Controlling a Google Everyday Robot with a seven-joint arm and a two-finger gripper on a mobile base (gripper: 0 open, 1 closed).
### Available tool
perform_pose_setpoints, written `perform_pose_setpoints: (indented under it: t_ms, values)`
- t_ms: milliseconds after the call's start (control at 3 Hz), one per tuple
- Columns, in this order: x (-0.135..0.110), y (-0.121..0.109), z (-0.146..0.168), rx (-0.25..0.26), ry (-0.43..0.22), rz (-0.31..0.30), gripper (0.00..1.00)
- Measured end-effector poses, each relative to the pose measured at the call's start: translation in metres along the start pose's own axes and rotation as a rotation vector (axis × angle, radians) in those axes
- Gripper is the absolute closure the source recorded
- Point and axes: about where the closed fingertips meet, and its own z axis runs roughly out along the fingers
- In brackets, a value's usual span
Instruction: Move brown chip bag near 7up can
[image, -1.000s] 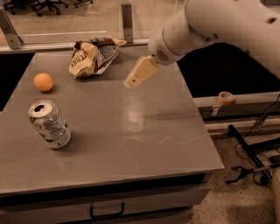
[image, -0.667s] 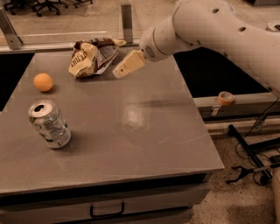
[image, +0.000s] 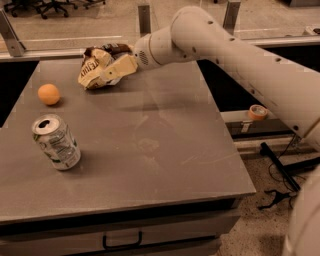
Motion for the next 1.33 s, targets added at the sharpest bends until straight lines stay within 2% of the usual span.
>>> perform_pose_setpoints:
  t_ms: [333, 667, 1000, 1333]
  values:
    - [-0.015, 0.000, 0.033, -0.047, -0.060, 0.072, 0.00]
    - [-0.027, 0.001, 0.056, -0.073, -0.112, 0.151, 0.19]
    - [-0.028, 0.005, 0.068, -0.093, -0.112, 0.183, 0.42]
    - [-0.024, 0.007, 0.070, -0.092, -0.097, 0.196, 0.65]
